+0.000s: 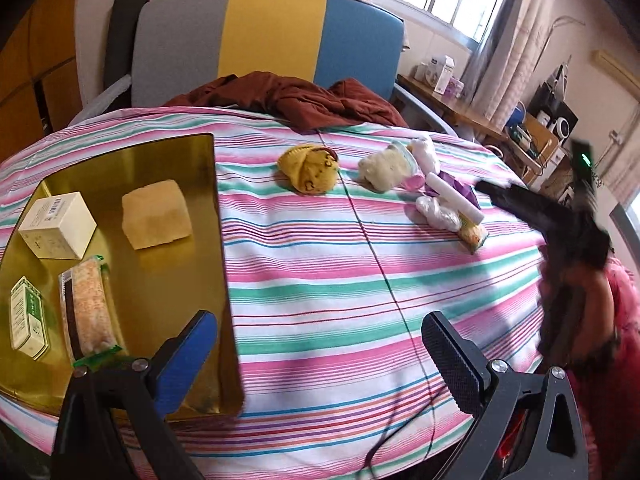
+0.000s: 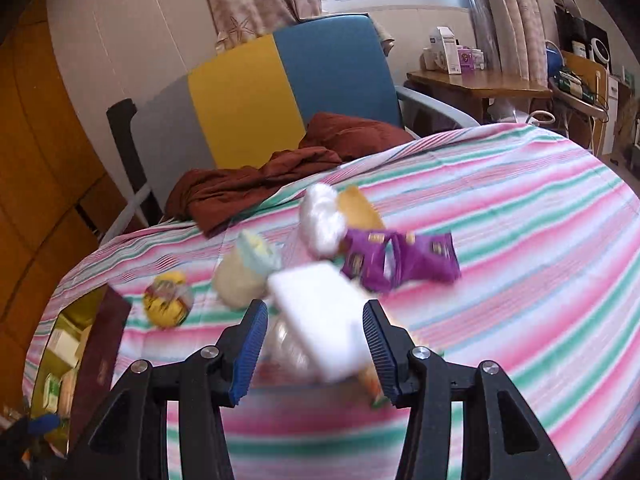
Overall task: Organize objects
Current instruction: 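Move both grippers back to the items, right gripper nudging the white sponge, then grasp the WEIDAN snack bag with the right gripper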
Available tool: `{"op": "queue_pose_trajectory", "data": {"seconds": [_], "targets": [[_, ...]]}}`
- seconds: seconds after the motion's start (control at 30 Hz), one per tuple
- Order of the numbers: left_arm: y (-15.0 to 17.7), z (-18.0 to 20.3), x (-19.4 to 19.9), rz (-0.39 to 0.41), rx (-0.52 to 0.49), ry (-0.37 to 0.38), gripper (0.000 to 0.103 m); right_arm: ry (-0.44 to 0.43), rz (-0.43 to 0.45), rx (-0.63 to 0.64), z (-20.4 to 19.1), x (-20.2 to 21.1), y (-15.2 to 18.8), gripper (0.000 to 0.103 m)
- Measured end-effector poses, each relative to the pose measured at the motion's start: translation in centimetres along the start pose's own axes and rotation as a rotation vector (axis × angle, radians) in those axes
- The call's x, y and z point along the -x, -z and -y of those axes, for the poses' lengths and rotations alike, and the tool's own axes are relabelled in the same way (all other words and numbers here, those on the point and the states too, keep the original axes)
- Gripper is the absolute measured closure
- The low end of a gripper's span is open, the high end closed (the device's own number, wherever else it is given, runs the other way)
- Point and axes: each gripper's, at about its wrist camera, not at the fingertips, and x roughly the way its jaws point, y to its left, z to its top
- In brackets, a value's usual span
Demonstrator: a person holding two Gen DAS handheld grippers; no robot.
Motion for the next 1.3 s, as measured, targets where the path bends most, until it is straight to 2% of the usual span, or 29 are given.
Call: {"op": "queue_pose_trajectory", "data": {"seconds": [0.1, 0.17, 0.37, 0.47, 0.53, 0.63, 0.73, 0.87, 1.03, 1.2, 1.3], "targets": [[0.1, 0.4, 0.2, -0.005, -0.010, -0.003, 0.000, 0.004, -0.094, 0.004, 0.6, -2.8, -1.3, 0.051], [0.2, 0.4, 0.3, -0.009, -0.012, -0.009, 0.000, -0.032, -0.148, -0.004, 0.5, -3.9, -1.1, 0.051], [-0.1, 0.8, -0.4, -0.022, -0.005, -0.008, 0.000, -0.247, -0.176, 0.042, -3.6, -1.7, 2.8, 0.051], [-0.1, 1.2, -0.8, -0.029, -0.012, -0.010, 0.000, -0.318, -0.189, 0.096, -5.7, -0.4, 4.9, 0.051], [0.0, 1.4, -1.0, -0.035, -0.019, -0.004, 0.000, -0.330, -0.181, 0.121, -6.0, 0.5, 5.7, 0.051], [0.0, 1.6, -1.2, -0.038, -0.025, -0.009, 0.000, -0.263, -0.093, 0.129, -4.8, 2.2, 5.9, 0.051], [0.0, 1.6, -1.4, -0.039, -0.019, -0.010, 0.000, -0.077, -0.014, 0.118, -1.9, 2.4, 4.7, 0.051], [-0.1, 1.8, -1.7, -0.040, -0.020, -0.009, 0.000, 0.077, -0.060, 0.140, 2.0, 0.0, 3.0, 0.051], [-0.4, 2.8, -2.0, -0.040, -0.057, -0.014, 0.000, 0.082, -0.170, 0.244, 2.6, -4.0, 2.8, 0.046], [-0.9, 4.4, -3.0, -0.061, -0.133, -0.032, 0.000, 0.065, -0.166, 0.280, 1.7, -5.3, 2.8, 0.044], [-1.2, 5.6, -3.8, -0.074, -0.186, -0.038, 0.000, 0.045, -0.139, 0.227, 2.0, -5.2, 3.2, 0.049]]}}
